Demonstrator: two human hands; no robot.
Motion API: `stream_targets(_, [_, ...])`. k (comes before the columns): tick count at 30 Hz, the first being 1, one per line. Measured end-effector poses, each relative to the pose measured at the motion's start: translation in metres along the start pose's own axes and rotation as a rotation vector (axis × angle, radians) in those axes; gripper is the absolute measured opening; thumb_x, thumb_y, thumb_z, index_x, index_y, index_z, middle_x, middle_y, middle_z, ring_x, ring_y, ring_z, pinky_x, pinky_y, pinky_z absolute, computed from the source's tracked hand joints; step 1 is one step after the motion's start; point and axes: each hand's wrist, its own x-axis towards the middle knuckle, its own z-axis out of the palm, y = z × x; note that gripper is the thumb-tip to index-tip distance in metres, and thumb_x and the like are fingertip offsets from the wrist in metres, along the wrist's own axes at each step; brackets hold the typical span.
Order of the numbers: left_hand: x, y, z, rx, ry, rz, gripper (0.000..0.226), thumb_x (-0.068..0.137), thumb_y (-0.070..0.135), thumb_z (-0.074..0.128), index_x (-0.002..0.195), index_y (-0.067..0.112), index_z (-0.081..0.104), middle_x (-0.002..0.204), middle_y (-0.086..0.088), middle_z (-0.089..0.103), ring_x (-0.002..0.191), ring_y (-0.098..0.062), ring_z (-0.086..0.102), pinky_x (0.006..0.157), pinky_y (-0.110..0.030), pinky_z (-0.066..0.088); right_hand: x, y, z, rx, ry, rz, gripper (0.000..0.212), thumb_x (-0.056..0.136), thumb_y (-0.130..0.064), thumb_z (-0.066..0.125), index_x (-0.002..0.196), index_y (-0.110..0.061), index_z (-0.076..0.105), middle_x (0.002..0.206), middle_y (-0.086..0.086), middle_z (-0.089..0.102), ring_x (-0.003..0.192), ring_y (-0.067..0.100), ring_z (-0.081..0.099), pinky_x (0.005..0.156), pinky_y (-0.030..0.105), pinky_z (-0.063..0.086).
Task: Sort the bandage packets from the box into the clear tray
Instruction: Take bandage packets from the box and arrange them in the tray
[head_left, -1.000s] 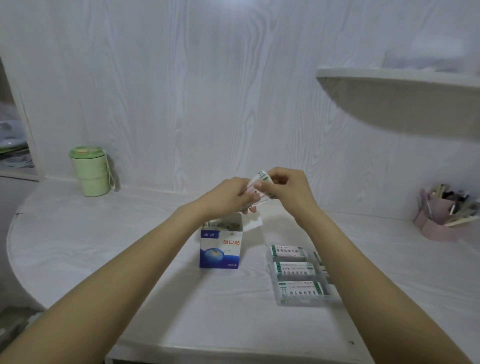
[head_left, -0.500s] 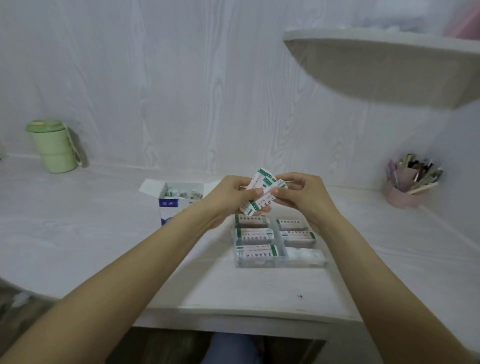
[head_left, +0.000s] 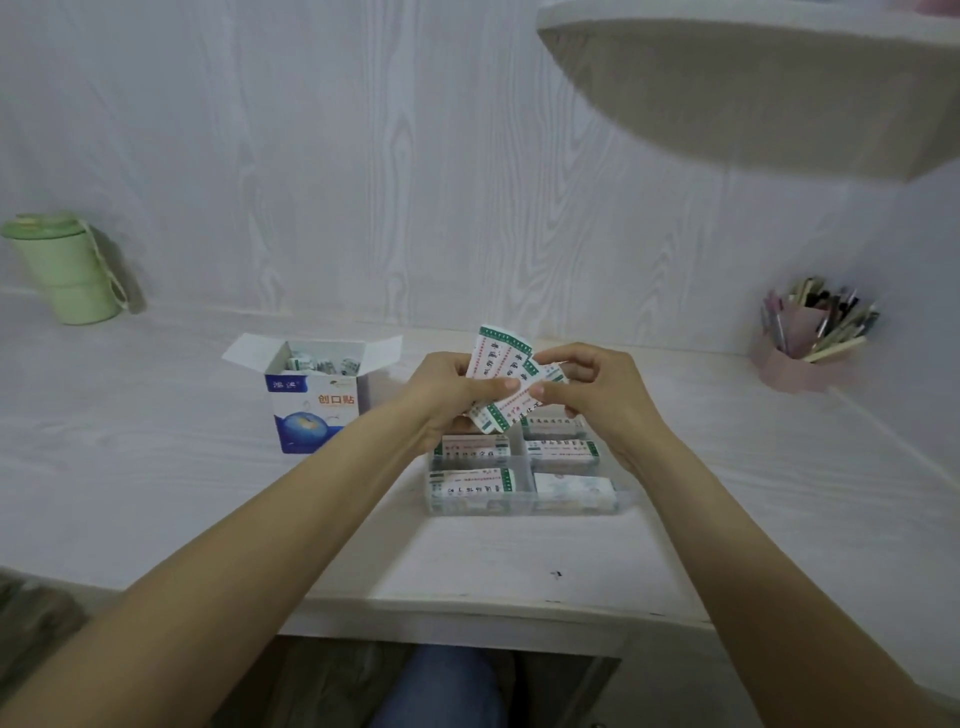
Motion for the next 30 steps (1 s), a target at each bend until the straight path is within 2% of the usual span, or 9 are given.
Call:
stream_targets(3, [0.003, 0.004, 0.004, -0.004, 0.002, -0.001, 0.019, 0.079, 0.009, 0.072, 0.097, 0.008, 0.066, 0.082, -0.004, 0.071, 0.066, -0.013, 0.068, 0.053, -0.024, 0.056, 0.005, 0.001, -0.003, 0.012, 0.006, 0.013, 0.021, 0.076, 0.001, 0.074, 0.088, -0.015, 0.068, 0.072, 0.003, 0.07, 0.059, 0.009, 0.064, 0.047, 0.016, 0.041])
stream_targets(6, [0.008, 0.007, 0.004, -0.005, 0.06, 0.03, 0.017, 0.082, 0.006, 0.07, 0.098, 0.006, 0.065, 0.081, -0.004, 0.069, 0.065, -0.013, 0.067, 0.047, -0.02, 0.053, 0.012, 0.003, -0.009, 0.058, 0.042, 0.021, 0.016, 0.081, 0.001, 0.069, 0.089, -0.013, 0.07, 0.07, 0.002, 0.067, 0.056, 0.006, 0.059, 0.051, 0.015, 0.046])
stream_targets(11, [0.017, 0.011, -0.002, -0.005, 0.084, 0.072, 0.02, 0.086, 0.003, 0.065, 0.105, 0.005, 0.059, 0.088, -0.006, 0.069, 0.063, -0.014, 0.071, 0.058, -0.024, 0.059, 0.028, 0.016, -0.024, 0.131, 0.092, 0.134, 0.008, 0.089, 0.001, 0.061, 0.086, -0.006, 0.062, 0.079, 0.009, 0.063, 0.062, 0.013, 0.058, 0.054, 0.014, 0.05])
stream_targets(14, [0.021, 0.011, -0.003, 0.001, 0.082, 0.076, 0.019, 0.087, 0.004, 0.064, 0.104, 0.007, 0.059, 0.089, -0.006, 0.069, 0.063, -0.014, 0.071, 0.058, -0.024, 0.059, 0.037, 0.029, -0.028, -0.033, 0.153, 0.182, 0.006, 0.089, -0.001, 0.061, 0.09, -0.006, 0.06, 0.091, 0.013, 0.063, 0.062, 0.013, 0.059, 0.05, 0.012, 0.048])
stream_targets(17, [0.024, 0.009, -0.002, 0.008, 0.073, 0.07, 0.018, 0.087, 0.004, 0.064, 0.104, 0.006, 0.059, 0.09, -0.006, 0.069, 0.063, -0.014, 0.071, 0.057, -0.023, 0.058, 0.041, 0.04, -0.025, -0.208, 0.151, 0.218, 0.011, 0.088, -0.001, 0.061, 0.095, -0.01, 0.061, 0.093, 0.015, 0.065, 0.061, 0.012, 0.06, 0.047, 0.011, 0.046])
stream_targets(21, [0.027, 0.008, -0.001, 0.008, 0.069, 0.071, 0.018, 0.087, 0.004, 0.064, 0.105, 0.006, 0.059, 0.088, -0.006, 0.069, 0.061, -0.014, 0.071, 0.057, -0.023, 0.058, 0.044, 0.049, -0.018, -0.504, 0.067, 0.175, 0.011, 0.085, -0.002, 0.062, 0.087, -0.011, 0.068, 0.082, 0.009, 0.063, 0.058, 0.007, 0.056, 0.041, 0.007, 0.038])
stream_targets(23, [0.028, 0.007, -0.001, 0.009, 0.068, 0.075, 0.02, 0.087, 0.005, 0.064, 0.106, 0.005, 0.058, 0.088, -0.006, 0.069, 0.061, -0.014, 0.071, 0.057, -0.024, 0.058, 0.045, 0.049, -0.017, -0.626, 0.022, 0.151, 0.009, 0.083, -0.006, 0.064, 0.085, -0.012, 0.07, 0.08, 0.005, 0.063, 0.064, 0.007, 0.054, 0.049, 0.011, 0.039])
stream_targets(26, [0.029, 0.007, -0.002, 0.015, 0.068, 0.086, 0.021, 0.088, 0.005, 0.064, 0.108, 0.005, 0.058, 0.089, -0.006, 0.069, 0.062, -0.014, 0.071, 0.057, -0.023, 0.058, 0.048, 0.049, -0.015, -0.701, -0.012, 0.151, 0.006, 0.079, -0.01, 0.069, 0.076, -0.015, 0.069, 0.082, 0.004, 0.068, 0.078, 0.016, 0.062, 0.069, 0.028, 0.05])
stream_targets(30, [0.029, 0.005, -0.001, 0.032, 0.057, 0.075, 0.018, 0.088, 0.005, 0.064, 0.105, 0.007, 0.059, 0.088, -0.005, 0.07, 0.064, -0.015, 0.071, 0.057, -0.024, 0.058, 0.05, 0.047, -0.011, -0.813, -0.055, 0.155, 0.006, 0.078, -0.018, 0.075, 0.08, -0.012, 0.073, 0.075, 0.001, 0.065, 0.079, 0.017, 0.06, 0.067, 0.028, 0.046])
